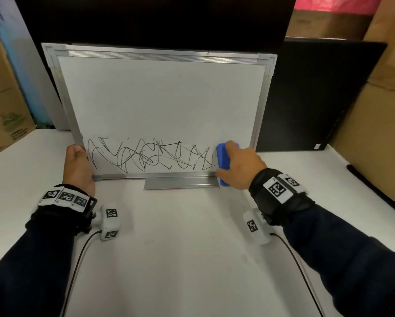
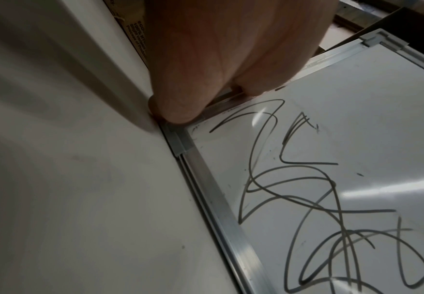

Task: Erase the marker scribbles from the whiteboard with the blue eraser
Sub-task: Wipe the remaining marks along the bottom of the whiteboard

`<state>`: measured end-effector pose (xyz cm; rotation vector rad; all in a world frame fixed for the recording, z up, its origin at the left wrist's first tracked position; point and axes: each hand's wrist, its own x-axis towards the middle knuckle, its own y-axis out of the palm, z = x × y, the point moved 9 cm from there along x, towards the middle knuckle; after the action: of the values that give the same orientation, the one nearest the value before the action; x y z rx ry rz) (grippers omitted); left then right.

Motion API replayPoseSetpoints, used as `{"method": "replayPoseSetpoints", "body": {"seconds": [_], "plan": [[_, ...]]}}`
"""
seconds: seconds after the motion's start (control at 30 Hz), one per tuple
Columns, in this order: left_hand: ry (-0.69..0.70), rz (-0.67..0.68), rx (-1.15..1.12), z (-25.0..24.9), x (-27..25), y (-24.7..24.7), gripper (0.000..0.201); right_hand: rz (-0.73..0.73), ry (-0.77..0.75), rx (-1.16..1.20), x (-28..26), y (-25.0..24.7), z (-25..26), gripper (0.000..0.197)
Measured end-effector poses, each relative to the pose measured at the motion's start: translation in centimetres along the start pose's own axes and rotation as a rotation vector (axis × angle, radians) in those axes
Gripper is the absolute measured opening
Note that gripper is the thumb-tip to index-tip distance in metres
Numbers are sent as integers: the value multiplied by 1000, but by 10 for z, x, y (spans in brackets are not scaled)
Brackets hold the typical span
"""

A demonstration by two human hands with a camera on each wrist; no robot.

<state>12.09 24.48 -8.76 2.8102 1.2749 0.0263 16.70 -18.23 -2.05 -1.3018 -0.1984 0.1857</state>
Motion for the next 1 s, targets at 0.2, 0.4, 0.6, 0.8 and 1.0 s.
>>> {"method": "replayPoseSetpoints", "body": {"seconds": [0.2, 0.4, 0.6, 0.8, 1.0], "plan": [[29, 9, 4, -1, 0, 0, 28, -11, -10, -16, -5, 11, 6, 52], [18, 11, 14, 3, 4, -2, 29, -112, -33, 16, -6, 5, 13, 53], [25, 16, -17, 5, 8, 0, 28, 76, -8, -55, -9, 25, 17, 39], [14, 28, -44, 7, 9, 2, 28, -126, -55, 47, -5, -2, 38, 47], [6, 30, -48, 9, 13, 0, 29, 99, -34, -32, -8, 30, 38, 37]]}}
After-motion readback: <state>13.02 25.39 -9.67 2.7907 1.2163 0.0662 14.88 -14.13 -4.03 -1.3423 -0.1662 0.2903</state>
